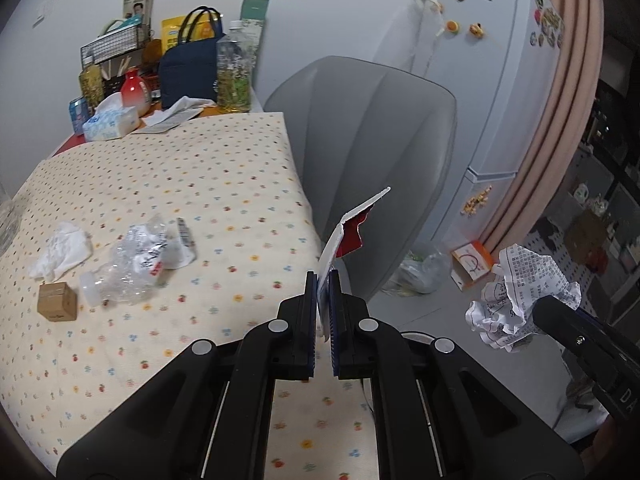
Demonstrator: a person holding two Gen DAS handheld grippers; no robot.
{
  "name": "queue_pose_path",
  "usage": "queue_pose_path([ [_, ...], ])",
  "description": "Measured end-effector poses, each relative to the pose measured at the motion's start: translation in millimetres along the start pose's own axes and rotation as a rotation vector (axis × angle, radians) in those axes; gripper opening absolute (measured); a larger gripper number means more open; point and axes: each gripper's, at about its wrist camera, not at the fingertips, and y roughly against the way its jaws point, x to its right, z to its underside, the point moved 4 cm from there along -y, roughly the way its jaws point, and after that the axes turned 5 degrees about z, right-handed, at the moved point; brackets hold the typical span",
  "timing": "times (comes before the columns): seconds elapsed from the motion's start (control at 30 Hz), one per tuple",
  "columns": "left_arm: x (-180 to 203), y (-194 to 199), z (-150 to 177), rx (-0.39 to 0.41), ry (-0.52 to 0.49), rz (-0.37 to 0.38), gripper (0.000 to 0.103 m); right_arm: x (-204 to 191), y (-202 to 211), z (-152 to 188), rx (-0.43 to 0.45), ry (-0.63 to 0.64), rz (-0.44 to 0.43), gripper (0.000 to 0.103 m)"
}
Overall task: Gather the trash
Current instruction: 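Carry the crumpled paper and wrapper in both tools over the beige bin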
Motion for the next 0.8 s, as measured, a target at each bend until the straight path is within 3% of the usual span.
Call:
queue_pose_path([
  [0.5,74,-44,10,-0.077,-0.12,0.037,0.006,80,-13,12,-0.019,-0.118,0.068,0.017],
  [0.8,96,-64,19,-0.118,-0.159,0.034,0.006,115,-29,22,-0.046,-0.176,0.1,0.019],
])
